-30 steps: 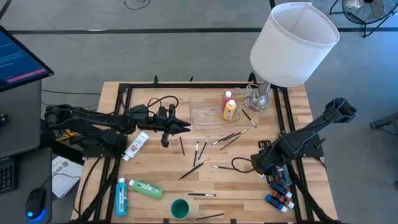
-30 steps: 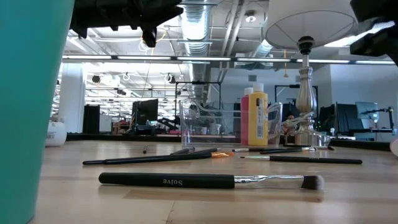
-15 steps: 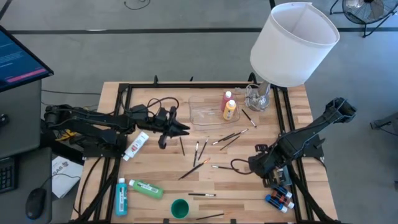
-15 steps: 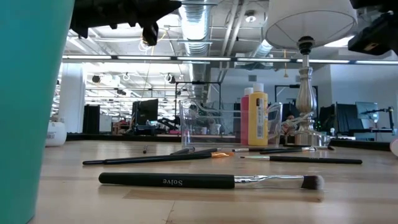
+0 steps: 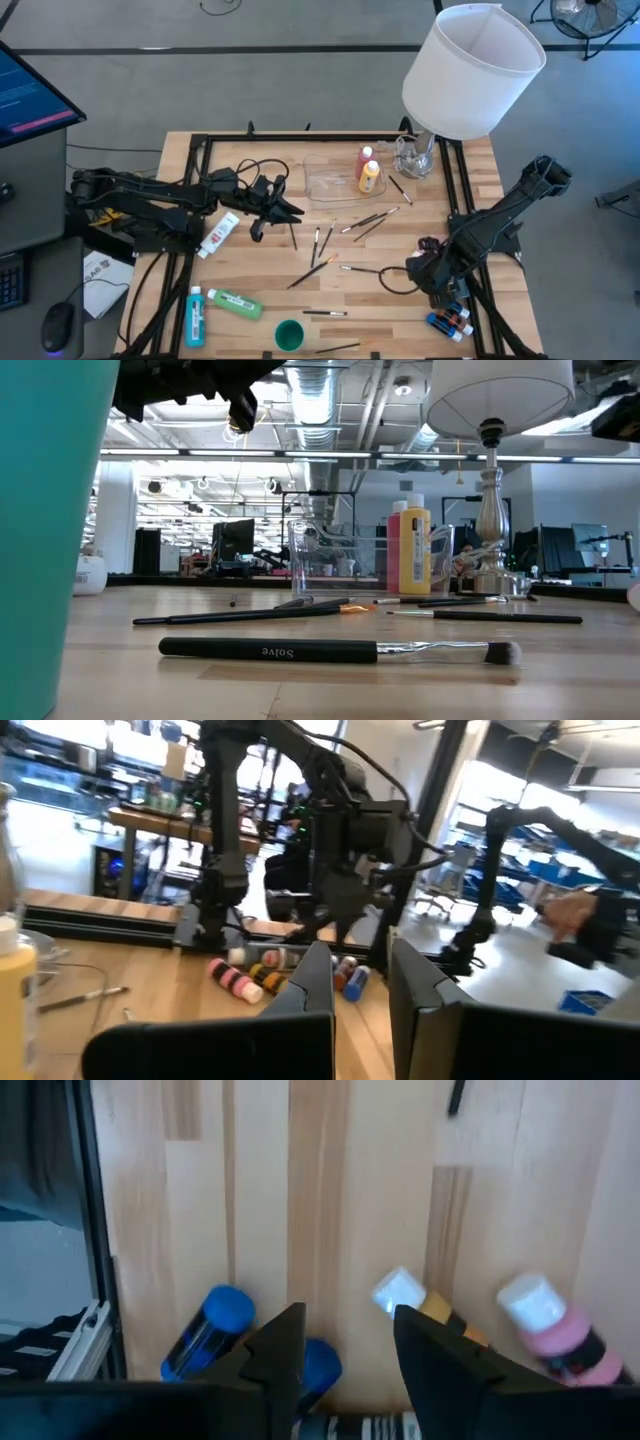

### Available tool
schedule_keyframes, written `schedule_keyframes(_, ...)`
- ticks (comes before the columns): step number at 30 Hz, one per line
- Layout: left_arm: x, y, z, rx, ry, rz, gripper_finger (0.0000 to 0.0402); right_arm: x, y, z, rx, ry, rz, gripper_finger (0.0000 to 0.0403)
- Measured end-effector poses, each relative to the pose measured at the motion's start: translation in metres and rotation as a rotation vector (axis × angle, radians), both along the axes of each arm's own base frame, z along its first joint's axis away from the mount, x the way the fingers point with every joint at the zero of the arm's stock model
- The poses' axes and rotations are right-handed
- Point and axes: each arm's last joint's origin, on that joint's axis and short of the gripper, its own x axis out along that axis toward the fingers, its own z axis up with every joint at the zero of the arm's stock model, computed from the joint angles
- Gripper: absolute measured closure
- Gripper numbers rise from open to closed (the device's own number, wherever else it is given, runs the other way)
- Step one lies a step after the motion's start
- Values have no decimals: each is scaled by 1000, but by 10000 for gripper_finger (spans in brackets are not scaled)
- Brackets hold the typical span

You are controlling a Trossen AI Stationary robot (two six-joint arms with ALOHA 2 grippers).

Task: Pick & Place Paint Supplies
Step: Put the small yellow paint bottle into the transparent bin

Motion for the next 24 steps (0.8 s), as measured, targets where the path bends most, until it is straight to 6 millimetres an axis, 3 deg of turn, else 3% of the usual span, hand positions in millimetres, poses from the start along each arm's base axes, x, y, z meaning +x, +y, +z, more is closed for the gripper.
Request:
schedule_keyframes(5,-4,-1,5,3,-25,-27,399,-12,4,-5,-34,56,-4,262)
schedule_keyframes(14,-4,-5,6,3,-27,-46,399,-31,-2,-38,-125,142,52,268)
schedule_keyframes(19,-4,-5,6,6,-29,-45,399,-37,-7,-50,-165,158,179,269)
schedule_keyframes(24,-4,-5,6,7,-29,-45,399,-38,-12,-56,-213,146,172,271)
